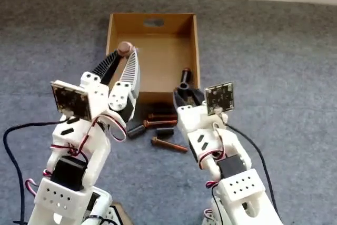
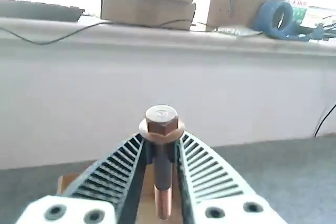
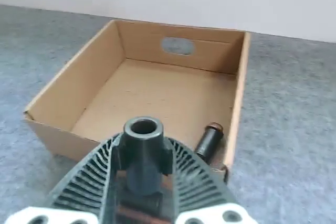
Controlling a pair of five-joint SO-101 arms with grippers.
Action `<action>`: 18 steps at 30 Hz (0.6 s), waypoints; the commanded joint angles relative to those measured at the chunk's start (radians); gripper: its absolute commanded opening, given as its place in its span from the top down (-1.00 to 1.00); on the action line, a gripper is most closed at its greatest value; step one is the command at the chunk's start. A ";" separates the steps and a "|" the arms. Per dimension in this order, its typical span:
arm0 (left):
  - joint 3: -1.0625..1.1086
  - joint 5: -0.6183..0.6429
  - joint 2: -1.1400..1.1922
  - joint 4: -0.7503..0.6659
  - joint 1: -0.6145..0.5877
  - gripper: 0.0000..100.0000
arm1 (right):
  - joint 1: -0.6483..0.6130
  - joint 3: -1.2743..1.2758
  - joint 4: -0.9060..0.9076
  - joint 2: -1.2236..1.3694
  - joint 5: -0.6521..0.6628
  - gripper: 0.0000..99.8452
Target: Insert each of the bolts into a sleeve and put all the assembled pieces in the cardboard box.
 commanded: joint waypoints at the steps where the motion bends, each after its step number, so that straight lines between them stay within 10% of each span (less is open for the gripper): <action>1: -0.022 -0.006 -0.021 -0.083 0.085 0.99 | -0.016 -0.028 -0.022 -0.031 0.017 0.99; 18: -0.024 -0.011 -0.018 -0.146 0.364 0.99 | -0.019 0.108 0.154 -0.611 0.104 0.99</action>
